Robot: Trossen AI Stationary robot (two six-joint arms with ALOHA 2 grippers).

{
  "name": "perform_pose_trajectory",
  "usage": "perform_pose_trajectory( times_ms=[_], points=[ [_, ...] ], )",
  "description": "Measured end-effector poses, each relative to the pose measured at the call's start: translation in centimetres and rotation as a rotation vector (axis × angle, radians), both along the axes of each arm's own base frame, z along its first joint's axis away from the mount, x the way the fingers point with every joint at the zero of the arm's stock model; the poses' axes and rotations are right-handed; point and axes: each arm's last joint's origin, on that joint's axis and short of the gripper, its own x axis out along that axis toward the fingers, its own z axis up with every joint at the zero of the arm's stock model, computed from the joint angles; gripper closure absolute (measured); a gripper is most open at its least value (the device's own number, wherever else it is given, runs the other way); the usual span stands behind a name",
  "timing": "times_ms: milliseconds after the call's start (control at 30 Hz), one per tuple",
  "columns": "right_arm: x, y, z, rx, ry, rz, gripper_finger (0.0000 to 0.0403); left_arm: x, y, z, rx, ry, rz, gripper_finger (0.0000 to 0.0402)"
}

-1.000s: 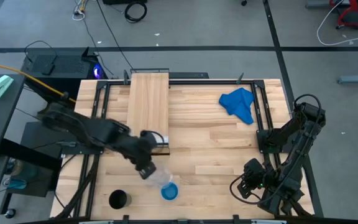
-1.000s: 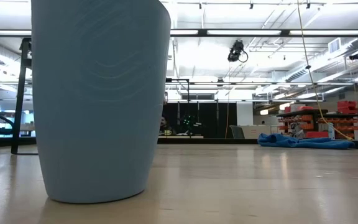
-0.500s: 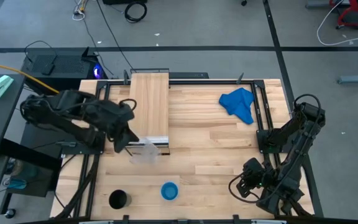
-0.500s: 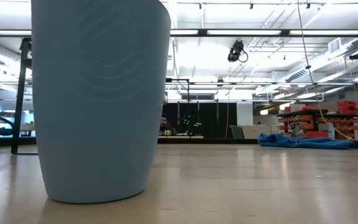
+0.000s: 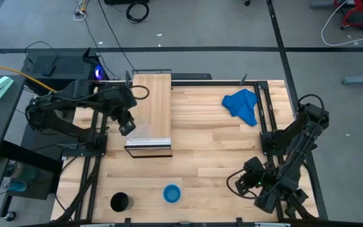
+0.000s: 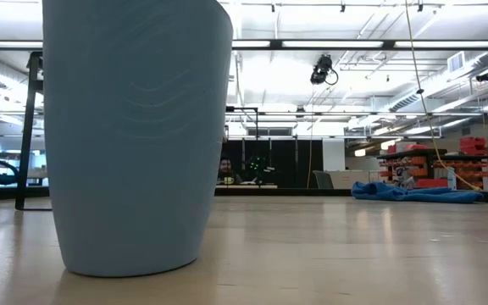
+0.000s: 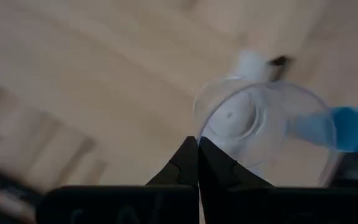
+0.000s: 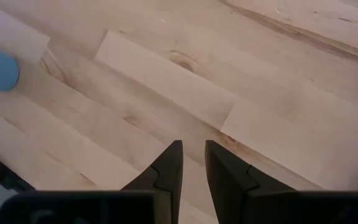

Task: Stack small to large cups/mugs on shelf
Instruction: Put the transparent mug on the shelf

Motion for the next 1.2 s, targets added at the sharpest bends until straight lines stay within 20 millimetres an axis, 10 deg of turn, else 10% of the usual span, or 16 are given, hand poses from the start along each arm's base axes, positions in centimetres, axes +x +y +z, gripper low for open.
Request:
perform_pose_trajectory(
  times_ms=[700,1200],
  points=[
    [1.4,-0.9,0.0,-0.003,-0.027,-0.057,0.0328,7.9,2.2,0.3,0.247,0.162,-0.570,0.0400],
    [1.4,-0.9,0.0,-0.006,-0.024,-0.045,0.0328,9.5,2.4,-1.1,0.344,0.263,-0.765,0.0400]
  ],
)
